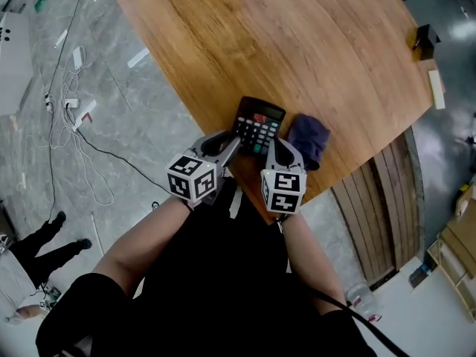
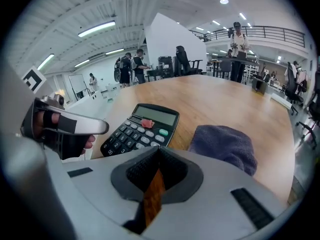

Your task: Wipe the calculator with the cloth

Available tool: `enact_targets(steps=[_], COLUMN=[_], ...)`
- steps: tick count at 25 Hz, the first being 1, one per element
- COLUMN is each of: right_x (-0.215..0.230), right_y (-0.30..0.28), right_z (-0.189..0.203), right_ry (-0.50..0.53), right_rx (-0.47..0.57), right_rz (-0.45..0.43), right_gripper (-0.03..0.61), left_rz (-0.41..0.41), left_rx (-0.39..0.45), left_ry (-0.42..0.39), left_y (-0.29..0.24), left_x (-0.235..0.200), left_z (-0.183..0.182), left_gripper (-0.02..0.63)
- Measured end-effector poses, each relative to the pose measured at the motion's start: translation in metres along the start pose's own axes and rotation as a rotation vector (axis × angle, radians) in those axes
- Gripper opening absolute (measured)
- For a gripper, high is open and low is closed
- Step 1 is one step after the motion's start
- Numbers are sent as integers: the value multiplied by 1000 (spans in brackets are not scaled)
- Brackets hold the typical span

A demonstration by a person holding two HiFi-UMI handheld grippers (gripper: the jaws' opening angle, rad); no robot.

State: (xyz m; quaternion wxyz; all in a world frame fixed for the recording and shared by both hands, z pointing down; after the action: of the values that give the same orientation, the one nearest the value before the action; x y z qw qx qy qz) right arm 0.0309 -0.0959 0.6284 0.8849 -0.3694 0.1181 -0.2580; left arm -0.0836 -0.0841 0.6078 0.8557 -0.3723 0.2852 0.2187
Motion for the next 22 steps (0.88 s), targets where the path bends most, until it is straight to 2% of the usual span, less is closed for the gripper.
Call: enact_targets(steps=[5,10,12,15,16,17,19,22], right_x=[4,5,5,6,7,8,12,25], right_y=[1,1,1,1,1,1,5,21], right_z=[3,3,3,5,6,6,5,-3], right_ry=[-31,-39,-38,-53,-66,-79,-94,-82], right_rx=[-16,-10,-5,6,8,9,14,44], right_rz=[47,52,56,61,59,56,67,130], right_gripper=[15,15,15,15,15,15,15,17], left_rz=[36,142,162,160,159,167,204,273], left_rx=[2,-121,-156,-152,-147,-142,-128,-95], left_ry=[2,-9,-5,41,60,81,140,254], left_y=[0,-13,-19,-23,-23,-23,-22,-18], left_x=[-2,10,13,10,8,7,7,12], left_z=[-12,1,6,7,6,6,4,1], left_gripper=[122,184,189,182,132,116,101,74])
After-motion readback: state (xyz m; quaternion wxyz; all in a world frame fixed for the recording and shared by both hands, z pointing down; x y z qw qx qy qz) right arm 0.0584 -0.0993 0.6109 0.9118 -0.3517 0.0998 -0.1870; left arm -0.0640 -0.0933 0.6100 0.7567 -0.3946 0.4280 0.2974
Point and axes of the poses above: the fingertips, and each gripper's own axes: y backward along the fingers, x to its right, z out of its underside, the point moved 1 cm from there along y, backward along the fingers, and after that the axes turned 9 degrees about y, right-handed, at the moved point
